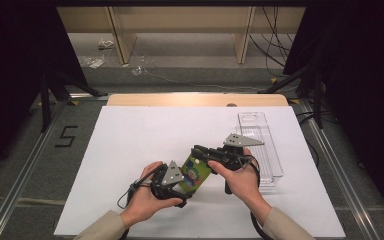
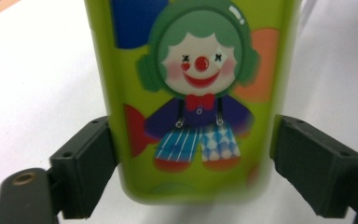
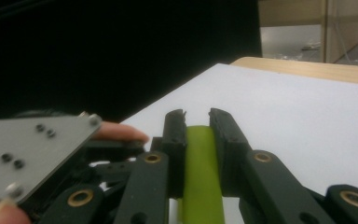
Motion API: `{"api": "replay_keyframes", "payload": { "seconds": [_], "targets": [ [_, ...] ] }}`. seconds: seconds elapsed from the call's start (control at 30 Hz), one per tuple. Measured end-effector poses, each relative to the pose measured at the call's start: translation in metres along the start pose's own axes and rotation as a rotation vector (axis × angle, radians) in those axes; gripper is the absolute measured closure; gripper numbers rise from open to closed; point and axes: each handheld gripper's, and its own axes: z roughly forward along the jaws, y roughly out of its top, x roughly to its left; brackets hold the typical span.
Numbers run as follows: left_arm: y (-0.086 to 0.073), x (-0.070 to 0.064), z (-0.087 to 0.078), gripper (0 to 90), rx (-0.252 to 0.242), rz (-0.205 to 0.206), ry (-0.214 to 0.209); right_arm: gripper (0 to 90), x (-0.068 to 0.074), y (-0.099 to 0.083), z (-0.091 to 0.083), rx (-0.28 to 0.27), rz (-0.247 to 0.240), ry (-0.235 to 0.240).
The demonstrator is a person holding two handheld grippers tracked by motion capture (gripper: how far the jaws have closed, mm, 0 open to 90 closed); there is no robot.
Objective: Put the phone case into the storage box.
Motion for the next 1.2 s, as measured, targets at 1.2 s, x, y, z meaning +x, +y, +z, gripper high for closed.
{"api": "replay_keyframes", "payload": {
  "seconds": [1.2],
  "targets": [
    [-0.007, 0.016, -0.004, 22.4, -0.113, -0.034, -0.119, 77.8, 0.008, 0.022, -0.013, 0.136, -0.242, 0.096]
  ]
}}
